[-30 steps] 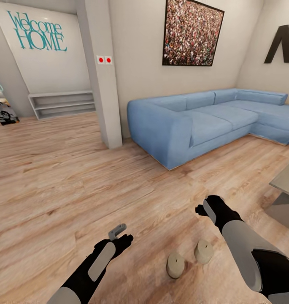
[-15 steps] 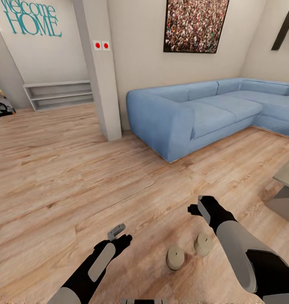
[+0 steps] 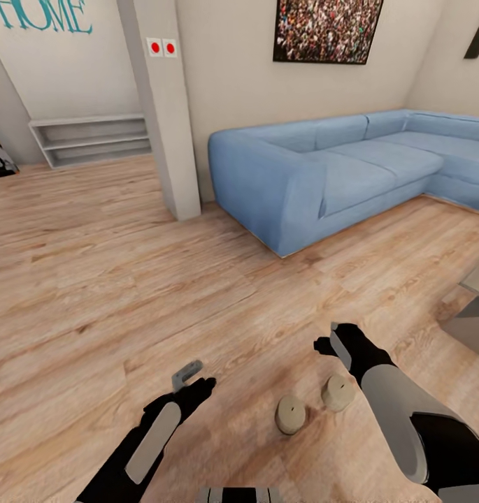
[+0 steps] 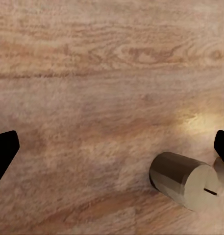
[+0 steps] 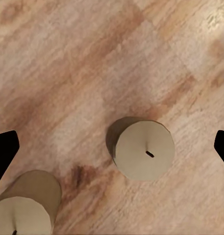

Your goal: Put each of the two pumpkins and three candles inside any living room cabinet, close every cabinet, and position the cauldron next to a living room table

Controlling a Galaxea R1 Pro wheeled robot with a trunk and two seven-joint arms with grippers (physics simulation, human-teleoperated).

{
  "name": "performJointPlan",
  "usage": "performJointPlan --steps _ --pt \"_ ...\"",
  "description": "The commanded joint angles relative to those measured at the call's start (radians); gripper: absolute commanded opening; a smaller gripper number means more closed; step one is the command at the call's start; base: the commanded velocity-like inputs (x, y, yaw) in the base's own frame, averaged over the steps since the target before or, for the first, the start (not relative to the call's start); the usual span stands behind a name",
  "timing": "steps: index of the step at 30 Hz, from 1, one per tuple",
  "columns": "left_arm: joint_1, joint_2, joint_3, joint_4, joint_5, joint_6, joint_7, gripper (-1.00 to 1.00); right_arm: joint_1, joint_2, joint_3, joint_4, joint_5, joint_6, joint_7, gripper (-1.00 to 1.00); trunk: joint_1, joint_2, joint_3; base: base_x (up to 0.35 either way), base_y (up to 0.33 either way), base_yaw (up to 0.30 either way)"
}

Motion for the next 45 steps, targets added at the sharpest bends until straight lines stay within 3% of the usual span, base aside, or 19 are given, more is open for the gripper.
performJointPlan --steps 1,2,4,9,12,16,21,25,33,40,45 --pt "0.036 0.020 -0.001 -0.127 0.007 0.035 0.051 1.00 -0.001 -0.001 -0.004 -0.001 -0.002 0.004 -0.003 1.00 0.000 -0.001 -0.005 0.000 0.000 0.000" --pt "0.080 0.040 0.000 -0.277 0.007 0.079 0.109 1.00 -0.002 -0.002 -0.004 -0.002 -0.002 0.004 -0.003 1.00 0.001 -0.001 -0.009 0.000 0.000 0.000" --pt "0.107 0.054 0.001 -0.359 0.007 0.103 0.143 1.00 -0.003 -0.001 -0.004 -0.002 -0.002 0.005 -0.004 1.00 0.002 -0.001 -0.016 0.000 0.000 0.000" --pt "0.129 0.072 0.020 -0.434 0.011 0.123 0.170 1.00 -0.005 -0.004 -0.005 -0.002 -0.002 0.005 -0.005 1.00 0.004 -0.002 -0.036 0.000 0.000 0.000" --pt "0.139 0.078 0.054 -0.452 0.014 0.129 0.176 1.00 -0.007 -0.012 -0.007 -0.002 -0.002 0.005 -0.005 1.00 0.005 -0.003 -0.047 0.000 0.000 0.000" --pt "0.150 0.081 0.072 -0.457 0.014 0.130 0.178 1.00 -0.016 -0.032 -0.007 -0.002 -0.002 0.005 -0.005 1.00 0.007 -0.004 -0.063 0.000 0.000 0.000" --pt "0.157 0.083 0.082 -0.455 0.012 0.131 0.180 1.00 -0.041 -0.118 -0.009 -0.002 -0.010 0.005 0.001 1.00 0.009 -0.005 -0.082 0.000 0.000 0.000" --pt "0.159 0.083 0.083 -0.452 0.012 0.130 0.180 1.00 -0.053 -0.145 -0.010 -0.002 -0.014 0.005 0.002 1.00 0.011 -0.006 -0.098 0.000 0.000 0.000" --pt "0.160 0.083 0.084 -0.448 0.009 0.130 0.177 1.00 -0.060 -0.157 -0.011 -0.005 -0.015 0.005 0.009 1.00 0.015 -0.008 -0.129 0.000 0.000 0.000" --pt "0.159 0.082 0.084 -0.441 0.006 0.129 0.174 1.00 -0.071 -0.160 -0.013 -0.028 -0.013 0.004 0.125 1.00 0.018 -0.010 -0.156 0.000 0.000 0.000" --pt "0.159 0.081 0.084 -0.430 0.005 0.127 0.174 1.00 -0.073 -0.156 -0.013 -0.032 -0.013 0.004 0.148 1.00 0.020 -0.011 -0.175 0.000 0.000 0.000"
